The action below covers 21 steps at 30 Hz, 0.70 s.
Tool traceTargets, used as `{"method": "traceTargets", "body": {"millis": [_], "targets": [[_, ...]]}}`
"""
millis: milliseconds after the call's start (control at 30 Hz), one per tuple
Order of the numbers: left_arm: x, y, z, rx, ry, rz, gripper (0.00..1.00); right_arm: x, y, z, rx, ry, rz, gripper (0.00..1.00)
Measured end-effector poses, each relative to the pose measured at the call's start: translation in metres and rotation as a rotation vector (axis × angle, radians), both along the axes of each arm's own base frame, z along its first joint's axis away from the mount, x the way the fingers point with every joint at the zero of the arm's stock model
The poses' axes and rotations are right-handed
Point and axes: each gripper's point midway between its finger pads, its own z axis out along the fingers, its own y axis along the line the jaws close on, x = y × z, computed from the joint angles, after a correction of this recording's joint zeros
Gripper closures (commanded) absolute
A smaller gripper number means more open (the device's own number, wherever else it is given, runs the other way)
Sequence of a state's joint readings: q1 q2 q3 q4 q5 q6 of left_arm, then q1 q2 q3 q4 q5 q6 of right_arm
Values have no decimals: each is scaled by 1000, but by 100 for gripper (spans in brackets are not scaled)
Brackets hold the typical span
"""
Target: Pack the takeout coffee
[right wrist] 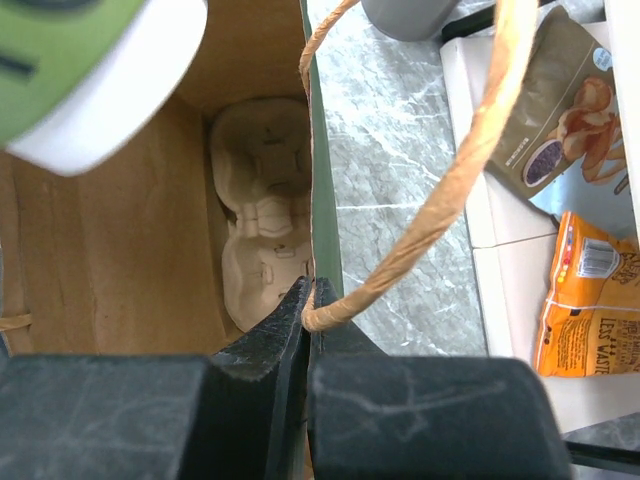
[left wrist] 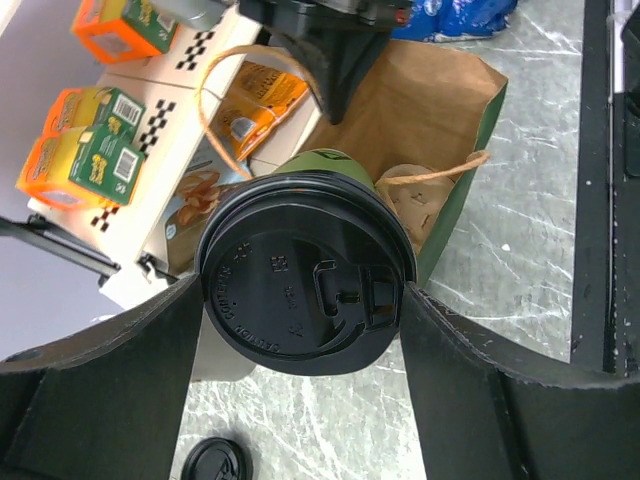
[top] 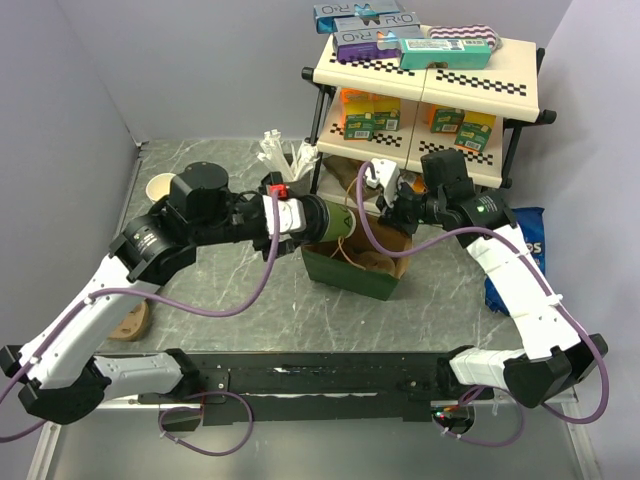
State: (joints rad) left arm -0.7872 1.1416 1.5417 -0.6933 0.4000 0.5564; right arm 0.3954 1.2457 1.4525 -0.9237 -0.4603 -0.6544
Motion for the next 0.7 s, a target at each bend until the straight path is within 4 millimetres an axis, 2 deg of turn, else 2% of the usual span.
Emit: {"method": "traceTargets", "body": {"millis": [133, 367, 533, 700], "targets": [[-2, -7, -5, 21, -13, -27, 99, 1, 0, 4, 0, -7, 0, 100], [5, -22, -23, 78, 10, -54, 99, 7, 3, 34, -7, -121, 16, 100], [9, -32, -33, 111, 31, -55, 99, -4, 13, 41, -39, -178, 67, 100], [0, -41, -41, 130, 18, -76, 99, -17, 16, 41, -44, -203, 91, 100]]}}
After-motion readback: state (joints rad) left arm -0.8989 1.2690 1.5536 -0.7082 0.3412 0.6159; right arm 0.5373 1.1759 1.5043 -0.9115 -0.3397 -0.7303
